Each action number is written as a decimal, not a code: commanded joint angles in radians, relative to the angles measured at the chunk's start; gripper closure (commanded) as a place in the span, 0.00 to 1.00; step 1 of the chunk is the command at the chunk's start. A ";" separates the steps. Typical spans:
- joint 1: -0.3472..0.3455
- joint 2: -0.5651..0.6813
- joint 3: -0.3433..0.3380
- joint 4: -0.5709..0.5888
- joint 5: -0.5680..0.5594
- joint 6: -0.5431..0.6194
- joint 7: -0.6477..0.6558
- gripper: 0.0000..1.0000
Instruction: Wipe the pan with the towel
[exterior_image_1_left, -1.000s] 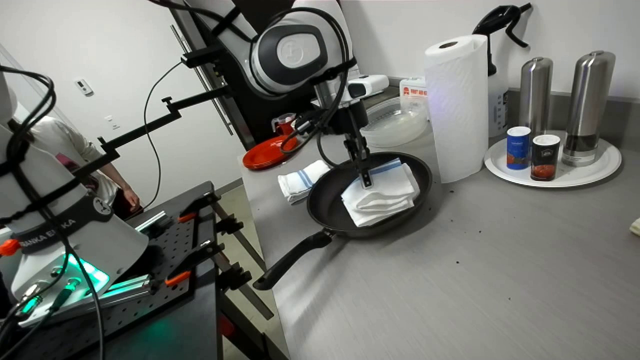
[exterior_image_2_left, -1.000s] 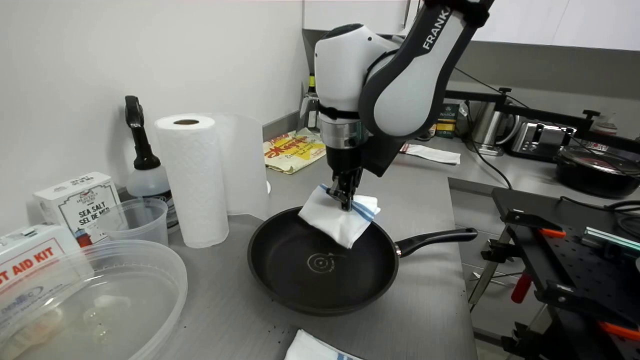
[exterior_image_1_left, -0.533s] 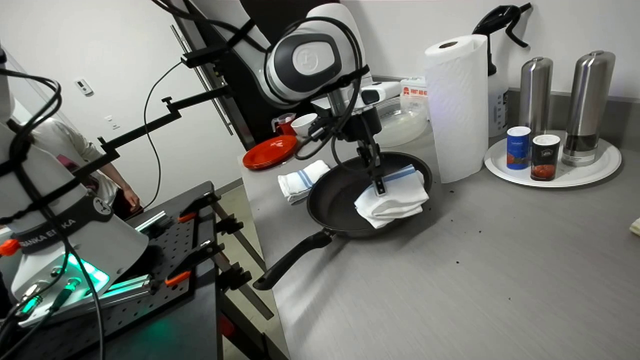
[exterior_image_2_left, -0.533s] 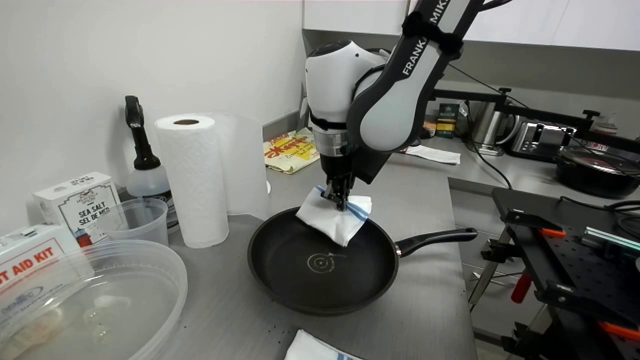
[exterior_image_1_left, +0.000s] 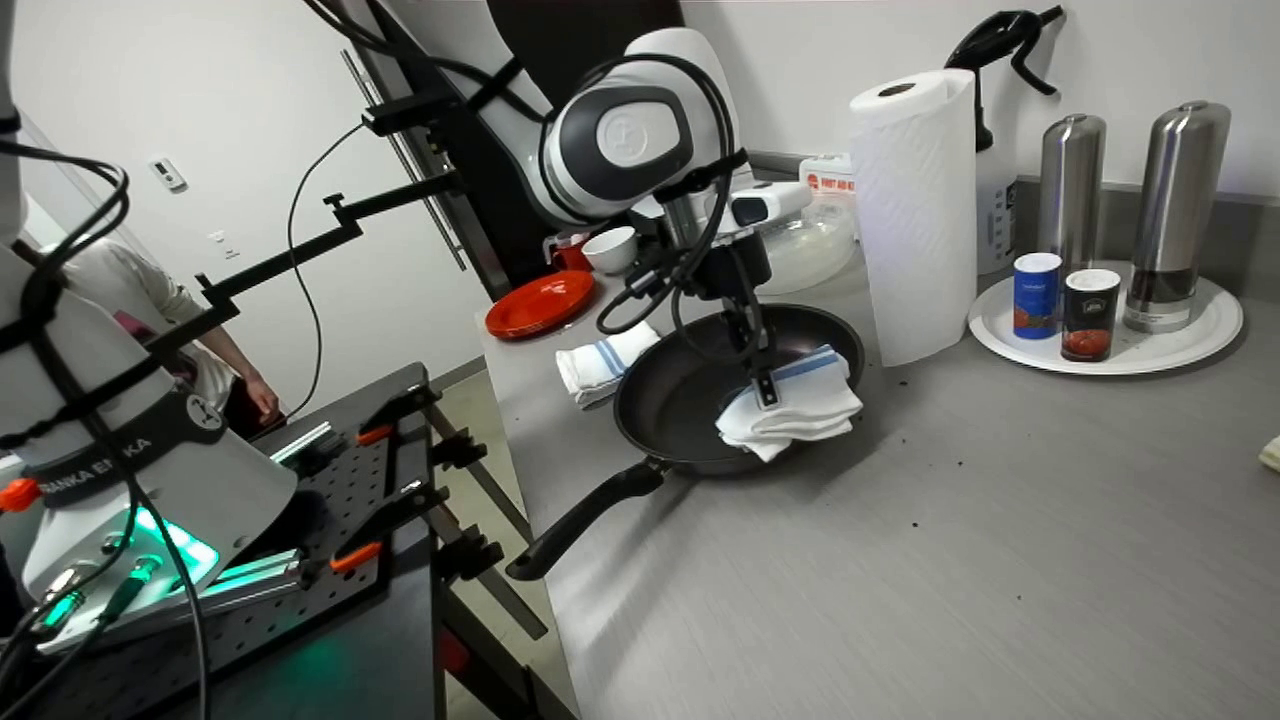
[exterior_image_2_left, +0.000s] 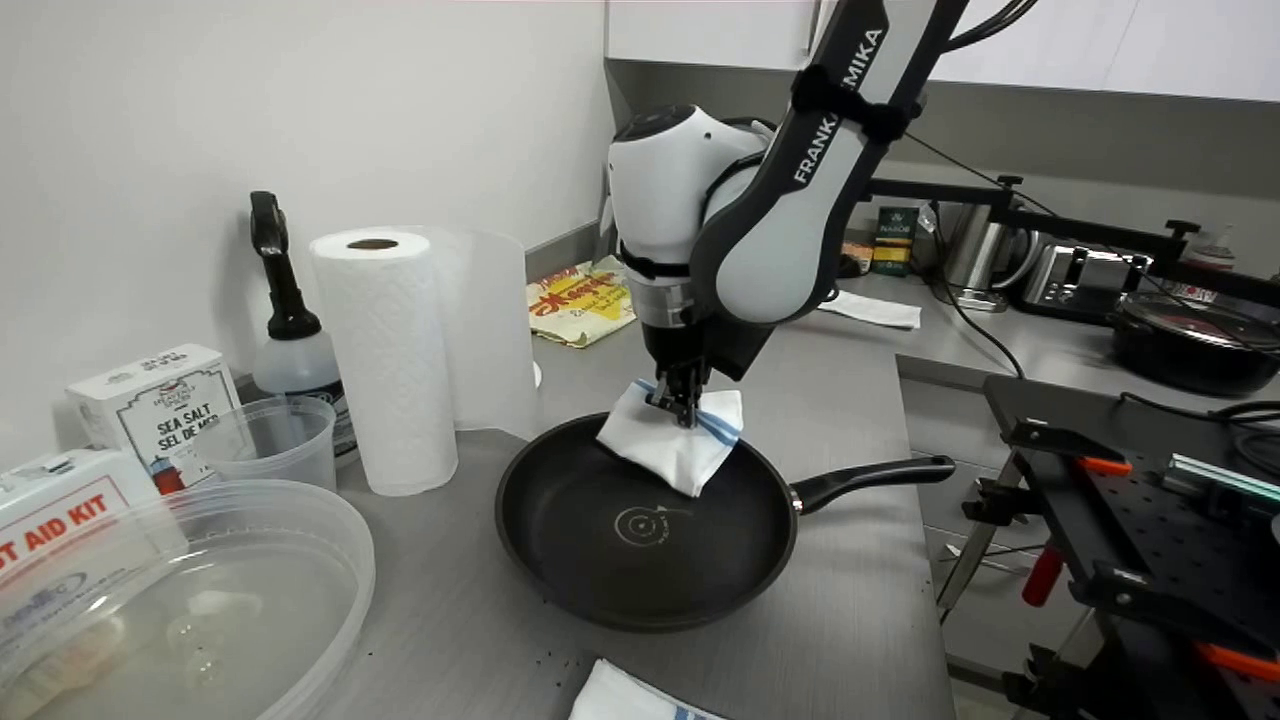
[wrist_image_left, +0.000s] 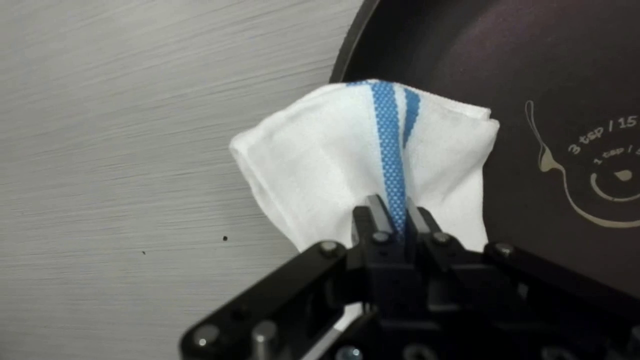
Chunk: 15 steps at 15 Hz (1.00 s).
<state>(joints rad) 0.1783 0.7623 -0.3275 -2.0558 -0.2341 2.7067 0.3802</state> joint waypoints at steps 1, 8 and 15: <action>0.032 0.032 -0.030 0.017 -0.005 0.012 0.035 0.98; 0.028 0.060 -0.019 0.018 0.010 0.010 0.038 0.98; 0.023 0.094 0.000 0.024 0.028 0.005 0.031 0.98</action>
<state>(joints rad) 0.1936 0.8255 -0.3283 -2.0482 -0.2263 2.7067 0.4003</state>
